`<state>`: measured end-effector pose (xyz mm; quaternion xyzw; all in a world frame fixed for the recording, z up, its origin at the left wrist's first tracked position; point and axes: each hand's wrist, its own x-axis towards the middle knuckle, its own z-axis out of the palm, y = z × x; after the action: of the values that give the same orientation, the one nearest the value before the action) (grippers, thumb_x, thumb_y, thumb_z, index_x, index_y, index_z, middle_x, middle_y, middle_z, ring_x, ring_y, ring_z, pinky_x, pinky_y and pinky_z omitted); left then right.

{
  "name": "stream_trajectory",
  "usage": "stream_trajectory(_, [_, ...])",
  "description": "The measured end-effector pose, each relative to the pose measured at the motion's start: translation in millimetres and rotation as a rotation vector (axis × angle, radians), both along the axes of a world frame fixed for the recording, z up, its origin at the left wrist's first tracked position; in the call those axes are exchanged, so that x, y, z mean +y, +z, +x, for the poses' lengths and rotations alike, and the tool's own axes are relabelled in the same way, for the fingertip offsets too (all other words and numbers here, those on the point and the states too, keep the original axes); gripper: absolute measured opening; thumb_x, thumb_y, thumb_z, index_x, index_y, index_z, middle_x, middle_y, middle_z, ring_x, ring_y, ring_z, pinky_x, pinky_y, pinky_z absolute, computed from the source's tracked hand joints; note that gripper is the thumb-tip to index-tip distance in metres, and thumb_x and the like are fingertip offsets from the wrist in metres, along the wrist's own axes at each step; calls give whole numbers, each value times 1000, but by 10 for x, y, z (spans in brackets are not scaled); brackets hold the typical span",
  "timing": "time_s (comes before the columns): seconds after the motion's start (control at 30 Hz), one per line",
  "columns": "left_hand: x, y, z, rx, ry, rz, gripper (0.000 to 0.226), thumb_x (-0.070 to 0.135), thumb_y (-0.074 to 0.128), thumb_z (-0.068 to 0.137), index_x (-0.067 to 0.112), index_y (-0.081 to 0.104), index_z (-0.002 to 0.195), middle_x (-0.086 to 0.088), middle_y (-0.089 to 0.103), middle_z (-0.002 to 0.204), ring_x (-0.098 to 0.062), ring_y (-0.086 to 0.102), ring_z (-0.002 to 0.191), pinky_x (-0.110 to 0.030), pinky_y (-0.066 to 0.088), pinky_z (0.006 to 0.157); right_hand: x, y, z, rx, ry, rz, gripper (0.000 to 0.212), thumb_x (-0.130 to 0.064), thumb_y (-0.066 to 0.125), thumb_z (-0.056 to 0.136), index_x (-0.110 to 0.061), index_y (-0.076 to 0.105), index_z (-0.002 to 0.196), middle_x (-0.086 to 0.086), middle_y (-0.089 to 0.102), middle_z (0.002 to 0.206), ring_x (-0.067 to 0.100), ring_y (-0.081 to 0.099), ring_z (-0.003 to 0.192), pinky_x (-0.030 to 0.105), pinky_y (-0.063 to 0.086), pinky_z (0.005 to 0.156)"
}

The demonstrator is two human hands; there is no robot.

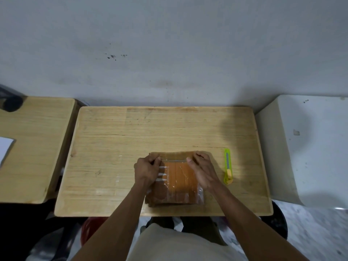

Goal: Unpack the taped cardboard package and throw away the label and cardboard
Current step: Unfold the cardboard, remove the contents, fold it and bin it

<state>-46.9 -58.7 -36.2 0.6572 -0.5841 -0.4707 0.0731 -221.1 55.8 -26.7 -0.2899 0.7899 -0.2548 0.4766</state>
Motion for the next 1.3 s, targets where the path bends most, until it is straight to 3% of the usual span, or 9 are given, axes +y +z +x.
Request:
stream_trajectory(0.27, [62, -123, -22, -57, -37, -56, 25, 26, 66, 95, 12, 75, 114, -15, 76, 105, -36, 69, 103, -37, 53, 98, 23, -79, 60, 95, 117, 61, 77, -56, 41, 98, -8, 22, 155, -7, 6, 163, 14, 12, 150, 19, 9, 112])
stream_trajectory(0.4, [135, -199, -33, -68, -50, -127, 22, 19, 63, 96, 9, 75, 111, -12, 75, 106, -32, 68, 99, -22, 41, 81, 31, -107, 121, 160, 165, 65, 74, -55, 39, 99, -8, 23, 155, -12, 1, 162, 13, 11, 150, 19, 11, 114])
stream_trajectory(0.57, [270, -395, -23, 9, -43, -142, 8, 6, 63, 90, 2, 69, 94, 5, 53, 88, 6, 48, 69, -1, 33, 66, 43, -176, 252, 319, 189, 44, 62, -43, 39, 101, -7, 29, 150, -1, 3, 162, 17, 12, 150, 24, 15, 119])
stream_trajectory(0.67, [303, -475, -15, 21, -126, -290, 12, -2, 58, 87, 9, 63, 88, -9, 56, 95, -11, 56, 87, -26, 43, 77, 57, -232, 351, 418, 162, 24, 57, -37, 40, 102, -7, 30, 149, 5, 7, 164, 23, 11, 150, 33, 20, 119])
stream_trajectory(0.77, [295, -559, -29, -24, -296, -398, 34, 13, 51, 85, 10, 65, 117, -15, 49, 137, -32, 50, 126, -41, 48, 104, 27, -285, 434, 480, 128, 0, 59, -32, 42, 100, -15, 23, 153, 9, 14, 161, 30, 18, 145, 46, 34, 112])
stream_trajectory(0.87, [364, -639, -44, -39, -460, -413, 58, 23, 36, 90, 8, 50, 144, -17, 35, 159, -38, 21, 151, -56, 17, 121, -1, -389, 457, 551, 182, 60, 61, -36, 37, 100, -29, 14, 156, 14, 14, 159, 37, 18, 141, 51, 41, 104])
stream_trajectory(0.97, [420, -699, -9, -155, -563, -423, 67, 31, 27, 91, 7, 38, 153, -17, 21, 165, -36, 6, 155, -57, 1, 120, 16, -468, 479, 620, 205, 69, 58, -38, 38, 100, -25, 25, 154, 23, 22, 155, 41, 27, 135, 50, 42, 100])
stream_trajectory(1.13, [442, -783, 20, -219, -614, -532, 57, 29, 33, 99, 2, 45, 148, -21, 33, 159, -39, 19, 151, -65, 16, 118, 59, -563, 534, 688, 229, 23, 57, -40, 40, 100, -17, 34, 152, 10, 25, 162, 39, 34, 133, 44, 47, 92])
stream_trajectory(1.3, [473, -837, 38, -239, -598, -619, 52, 27, 40, 101, 3, 48, 146, -20, 37, 157, -37, 23, 151, -63, 21, 120, 109, -608, 561, 635, 246, 98, 64, -51, 33, 100, -23, 18, 156, 1, 12, 166, 34, 16, 149, 47, 37, 107])
